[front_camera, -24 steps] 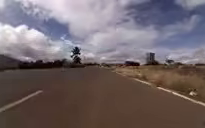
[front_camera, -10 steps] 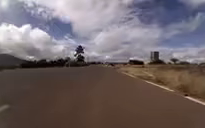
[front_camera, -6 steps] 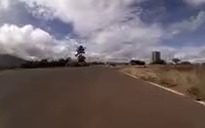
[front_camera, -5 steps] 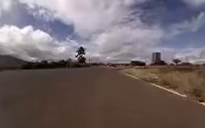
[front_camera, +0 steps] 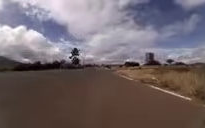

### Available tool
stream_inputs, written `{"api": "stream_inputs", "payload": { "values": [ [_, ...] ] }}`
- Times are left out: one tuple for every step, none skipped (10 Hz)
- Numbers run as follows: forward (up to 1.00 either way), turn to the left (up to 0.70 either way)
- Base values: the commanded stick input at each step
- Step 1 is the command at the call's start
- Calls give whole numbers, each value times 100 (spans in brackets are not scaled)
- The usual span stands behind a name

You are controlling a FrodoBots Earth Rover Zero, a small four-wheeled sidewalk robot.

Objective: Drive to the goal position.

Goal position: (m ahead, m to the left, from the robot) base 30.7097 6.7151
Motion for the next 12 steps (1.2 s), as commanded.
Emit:
{"api": "stream_inputs", "payload": {
  "values": [
    [70, 0],
    [70, 0],
    [70, 0],
    [70, 0],
    [70, 0],
    [70, 0],
    [70, 0],
    [70, 0],
    [70, 0],
    [70, 0],
    [70, 0],
    [70, 0]
  ]
}}
